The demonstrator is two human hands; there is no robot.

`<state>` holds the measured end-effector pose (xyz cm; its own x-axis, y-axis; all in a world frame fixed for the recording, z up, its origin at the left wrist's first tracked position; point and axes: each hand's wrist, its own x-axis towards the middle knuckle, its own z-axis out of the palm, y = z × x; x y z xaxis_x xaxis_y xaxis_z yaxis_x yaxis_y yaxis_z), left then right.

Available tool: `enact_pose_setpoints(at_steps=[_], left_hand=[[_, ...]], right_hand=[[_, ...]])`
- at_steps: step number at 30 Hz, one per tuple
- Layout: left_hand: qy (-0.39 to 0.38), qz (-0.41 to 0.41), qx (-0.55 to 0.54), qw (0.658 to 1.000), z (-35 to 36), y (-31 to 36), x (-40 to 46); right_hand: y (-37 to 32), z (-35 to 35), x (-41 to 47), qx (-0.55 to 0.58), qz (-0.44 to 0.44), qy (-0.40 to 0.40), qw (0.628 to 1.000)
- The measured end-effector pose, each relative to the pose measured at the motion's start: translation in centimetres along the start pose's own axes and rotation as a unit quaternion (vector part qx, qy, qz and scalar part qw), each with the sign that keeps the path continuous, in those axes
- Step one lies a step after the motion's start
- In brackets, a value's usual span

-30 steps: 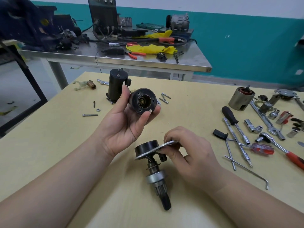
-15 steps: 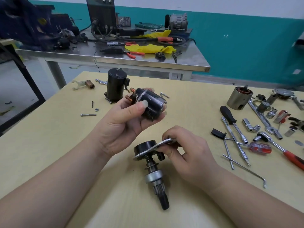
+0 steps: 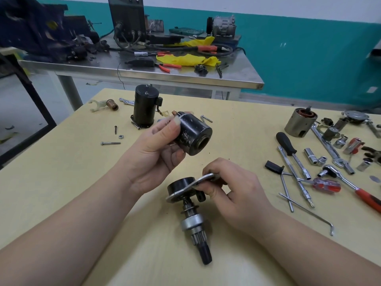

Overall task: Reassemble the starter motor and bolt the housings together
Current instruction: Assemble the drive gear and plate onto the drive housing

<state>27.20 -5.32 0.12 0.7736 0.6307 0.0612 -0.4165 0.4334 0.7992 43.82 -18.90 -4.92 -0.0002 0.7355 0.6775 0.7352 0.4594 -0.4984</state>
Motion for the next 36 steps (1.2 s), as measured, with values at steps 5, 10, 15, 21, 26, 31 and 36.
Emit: enact_pose_setpoints(at_steps=[5,10,15,21,26,31,36], left_hand=[[-0.038,-0.042,-0.095,0.994,-0.1,0.6,-0.4],[-0.023,-0.053,-0.124,0.991,-0.1,1.0,-0.7],[-0.024,-0.077,-0.038,0.996,0.4,0.7,-0.7],[-0.041,-0.096,-0.049,0.993,0.2,1.0,-0.6],[-0.065,-0.095,-0.066,0.991,0.0,1.1,-0.8],[0.027,-0.027,0.041,0.998,0.5,0.7,-0.4],[0.024,-0.009,0.051,0.998,0.6,0.7,-0.4]], right_hand=[[-0.1,-0.1,0.0,0.006,0.002,-0.003,1.000],[-0.1,-0.1,0.0,0.006,0.001,-0.007,1.000],[-0.2,-0.1,0.1,0.004,0.005,-0.006,1.000],[-0.3,-0.1,0.1,0.003,0.007,-0.006,1.000],[-0.2,0.0,0.0,0.006,0.007,-0.010,1.000],[-0.1,0.0,0.0,0.006,0.008,-0.011,1.000],[-0.1,0.0,0.0,0.002,0.007,-0.012,1.000]])
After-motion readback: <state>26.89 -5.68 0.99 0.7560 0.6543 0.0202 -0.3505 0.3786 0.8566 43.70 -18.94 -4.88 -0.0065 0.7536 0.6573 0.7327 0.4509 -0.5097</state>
